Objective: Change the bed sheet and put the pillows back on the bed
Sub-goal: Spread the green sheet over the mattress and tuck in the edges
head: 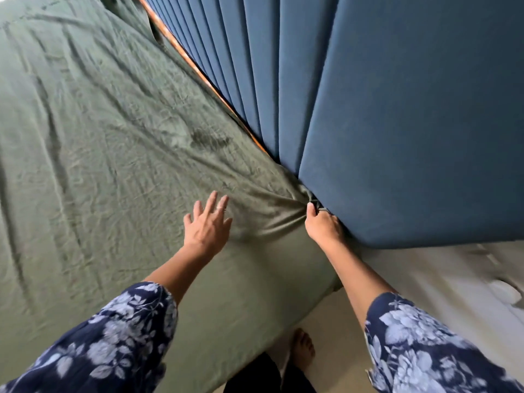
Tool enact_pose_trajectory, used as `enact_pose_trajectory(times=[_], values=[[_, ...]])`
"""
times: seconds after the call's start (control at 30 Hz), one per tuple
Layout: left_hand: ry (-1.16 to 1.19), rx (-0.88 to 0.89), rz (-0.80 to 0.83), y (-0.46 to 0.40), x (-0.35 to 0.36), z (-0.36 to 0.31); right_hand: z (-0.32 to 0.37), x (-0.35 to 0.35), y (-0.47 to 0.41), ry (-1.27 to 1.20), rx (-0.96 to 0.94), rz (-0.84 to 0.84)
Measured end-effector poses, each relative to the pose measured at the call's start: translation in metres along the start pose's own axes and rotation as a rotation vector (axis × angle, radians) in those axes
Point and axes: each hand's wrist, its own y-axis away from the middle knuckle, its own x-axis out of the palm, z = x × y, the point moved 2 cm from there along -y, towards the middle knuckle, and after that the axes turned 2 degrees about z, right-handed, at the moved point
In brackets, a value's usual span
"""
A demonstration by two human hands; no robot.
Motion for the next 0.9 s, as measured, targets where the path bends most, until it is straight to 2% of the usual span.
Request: enact_pose_trajectory(times=[0.07, 0.13, 0.17, 0.2, 0.27, 0.3, 0.4, 0.5, 0.63, 0.7, 0.77, 0.83, 0.9], values=[[0.032, -0.036, 0.087, -0.01, -0.007, 0.004, 0.004, -0.005, 0.005, 0.04, 0.023, 0.044], [0.034, 0.041, 0.087, -0.023, -0.015, -0.002, 0.001, -0.011, 0.019, 0.079, 0.004, 0.066], [0.034, 0.089, 0.073, -0.032, -0.018, -0.006, -0.001, -0.014, 0.029, 0.127, -0.046, -0.012], [0.035, 0.125, 0.059, -0.039, -0.02, -0.01, -0.004, -0.017, 0.041, 0.184, -0.137, -0.173], [0.045, 0.171, 0.033, -0.052, -0.022, -0.016, -0.001, -0.018, 0.069, 0.265, -0.356, -0.444], [0.043, 0.188, 0.028, -0.057, -0.021, -0.019, 0.003, -0.013, 0.076, 0.28, -0.468, -0.519], [0.017, 0.22, 0.031, -0.062, -0.017, -0.021, 0.033, 0.002, 0.07, 0.337, -0.616, -0.44], [-0.007, 0.252, -0.043, -0.066, -0.015, -0.019, 0.079, 0.007, 0.041, 0.431, -0.52, -0.43], [0.031, 0.359, -0.195, -0.077, -0.015, -0.012, 0.127, 0.004, -0.001, 0.568, -0.294, -0.232], [0.131, 0.347, -0.206, -0.082, -0.017, -0.011, 0.134, 0.001, -0.02, 0.553, -0.143, -0.139], [0.279, 0.274, -0.183, -0.083, -0.02, -0.012, 0.133, 0.0, -0.026, 0.555, -0.104, -0.197], [0.558, 0.16, -0.175, -0.089, -0.026, -0.016, 0.128, 0.005, -0.017, 0.614, -0.204, -0.3], [0.905, 0.007, -0.093, -0.097, -0.03, -0.025, 0.121, 0.017, 0.004, 0.713, -0.386, -0.4]])
